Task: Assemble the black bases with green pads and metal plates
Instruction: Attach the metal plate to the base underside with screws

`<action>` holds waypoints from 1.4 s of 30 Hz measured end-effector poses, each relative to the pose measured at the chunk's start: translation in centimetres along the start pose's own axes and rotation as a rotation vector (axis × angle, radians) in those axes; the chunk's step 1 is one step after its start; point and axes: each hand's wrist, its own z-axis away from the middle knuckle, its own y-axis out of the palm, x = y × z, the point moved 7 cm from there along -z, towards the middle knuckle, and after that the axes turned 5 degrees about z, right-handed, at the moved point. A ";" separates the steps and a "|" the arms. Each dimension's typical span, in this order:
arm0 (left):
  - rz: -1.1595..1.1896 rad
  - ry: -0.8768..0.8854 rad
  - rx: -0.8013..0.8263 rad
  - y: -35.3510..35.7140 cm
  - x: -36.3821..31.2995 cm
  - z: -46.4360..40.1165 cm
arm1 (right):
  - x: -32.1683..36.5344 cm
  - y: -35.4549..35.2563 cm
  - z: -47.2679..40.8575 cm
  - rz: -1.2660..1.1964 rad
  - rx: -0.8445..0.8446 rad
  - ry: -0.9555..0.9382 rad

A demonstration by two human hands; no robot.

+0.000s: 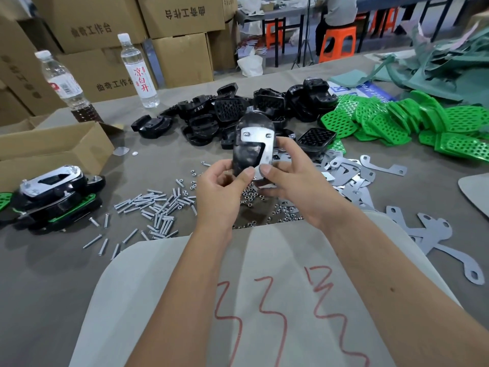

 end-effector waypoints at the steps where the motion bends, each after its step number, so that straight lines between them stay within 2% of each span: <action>1: -0.022 0.025 -0.005 0.2 -0.1 0.1 | 0.1 -0.2 0.0 -0.015 -0.013 -0.010; 6: -0.260 0.143 -0.077 0.4 -0.9 0.0 | -0.2 -1.0 -0.1 -0.040 -0.069 0.002; 9: -0.453 0.145 -0.126 0.1 -0.8 0.1 | -0.4 -2.8 -0.5 -0.112 -0.265 0.027; 12: -0.779 0.197 -0.054 0.8 -0.5 0.0 | -1.1 -5.1 -0.6 -0.234 -0.442 0.084; 16: -1.021 0.182 0.096 2.9 0.3 -0.5 | -1.6 -5.6 -0.6 -0.324 -0.483 0.118; 21: -0.982 0.033 -0.014 3.4 0.9 -1.1 | -1.4 -4.2 -0.7 -0.291 -0.414 0.108; 23: -0.895 -0.009 -0.063 3.1 1.0 -1.3 | -1.3 -4.1 -0.6 -0.287 -0.414 0.108; 27: -0.781 -0.012 -0.233 1.6 0.6 -1.4 | -0.8 -5.7 -0.3 -0.259 -0.543 0.089; 30: -0.858 0.100 -0.369 1.2 -0.6 -1.4 | -0.7 -7.0 0.3 -0.278 -0.649 0.086; 31: -0.911 0.181 -0.333 2.0 -1.0 -1.4 | -0.8 -7.2 0.4 -0.283 -0.673 0.109; 33: -1.016 0.296 -0.096 4.8 -0.9 -1.7 | -1.3 -7.3 0.5 -0.276 -0.696 0.153; 35: -1.068 0.311 0.124 6.9 0.3 -1.6 | -1.6 -7.4 0.4 -0.225 -0.711 0.173; 36: -1.065 0.310 0.161 7.4 0.6 -1.6 | -1.5 -7.4 0.3 -0.199 -0.714 0.170; 42: -0.936 0.392 0.003 6.6 -0.2 -2.0 | -0.9 -7.1 0.4 -0.196 -0.694 0.096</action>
